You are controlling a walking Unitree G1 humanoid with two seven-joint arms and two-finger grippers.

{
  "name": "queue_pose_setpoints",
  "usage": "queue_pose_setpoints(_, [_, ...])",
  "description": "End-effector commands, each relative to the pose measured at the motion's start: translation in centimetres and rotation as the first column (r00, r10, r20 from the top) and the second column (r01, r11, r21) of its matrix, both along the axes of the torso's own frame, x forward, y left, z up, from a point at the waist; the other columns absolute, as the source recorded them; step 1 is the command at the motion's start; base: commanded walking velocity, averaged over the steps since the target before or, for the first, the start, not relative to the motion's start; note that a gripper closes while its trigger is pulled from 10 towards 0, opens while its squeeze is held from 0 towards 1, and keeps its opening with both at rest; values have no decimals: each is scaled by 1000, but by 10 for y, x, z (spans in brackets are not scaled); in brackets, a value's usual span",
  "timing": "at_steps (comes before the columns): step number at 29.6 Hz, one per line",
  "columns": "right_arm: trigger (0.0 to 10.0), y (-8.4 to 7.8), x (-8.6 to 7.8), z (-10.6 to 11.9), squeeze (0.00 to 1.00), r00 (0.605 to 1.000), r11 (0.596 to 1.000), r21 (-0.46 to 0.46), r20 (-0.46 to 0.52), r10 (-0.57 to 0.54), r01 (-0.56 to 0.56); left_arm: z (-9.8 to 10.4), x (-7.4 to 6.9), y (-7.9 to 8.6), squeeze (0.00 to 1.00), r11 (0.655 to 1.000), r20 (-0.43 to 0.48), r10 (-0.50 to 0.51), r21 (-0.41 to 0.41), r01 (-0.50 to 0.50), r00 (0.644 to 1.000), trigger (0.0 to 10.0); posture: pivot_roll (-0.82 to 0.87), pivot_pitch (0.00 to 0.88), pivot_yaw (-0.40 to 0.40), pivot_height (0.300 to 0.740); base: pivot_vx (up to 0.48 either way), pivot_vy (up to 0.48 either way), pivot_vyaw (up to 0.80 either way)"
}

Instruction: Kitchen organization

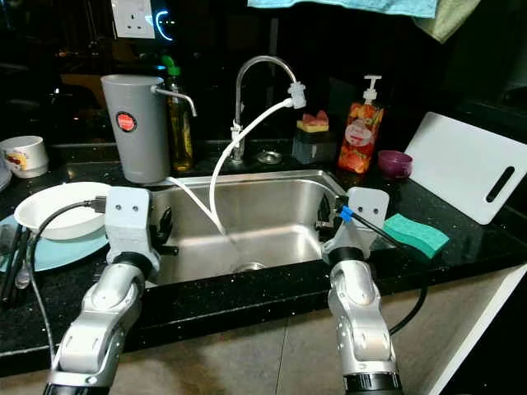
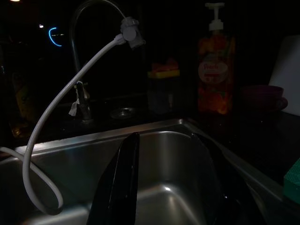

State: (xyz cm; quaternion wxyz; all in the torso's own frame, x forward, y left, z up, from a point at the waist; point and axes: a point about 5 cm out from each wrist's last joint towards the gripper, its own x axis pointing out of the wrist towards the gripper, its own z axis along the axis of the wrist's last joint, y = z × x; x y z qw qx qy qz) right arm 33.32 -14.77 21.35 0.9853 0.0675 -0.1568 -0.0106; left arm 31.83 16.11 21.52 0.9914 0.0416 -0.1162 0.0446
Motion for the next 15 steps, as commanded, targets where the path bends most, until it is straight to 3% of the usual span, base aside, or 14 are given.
queue_pose_setpoints(1, [10000,-1,1,-2,0,1000,1000,1,-6,-2,2,1,-1,2,0,1000,0,8,17,-8,1000,10000,147,0,-83,740,0,0,0])
queue_pose_setpoints(8, [10000,-3,-2,-4,0,1000,1000,3,-12,-12,12,0,-2,0,0,1000,-1,-4,24,4,1000,10000,131,0,-76,740,0,0,0])
queue_pose_setpoints(15, [10000,-5,-10,-11,0,999,1000,10,-31,-23,23,-7,-16,8,0,999,-6,-5,53,6,1000,10000,119,0,-65,740,0,0,0])
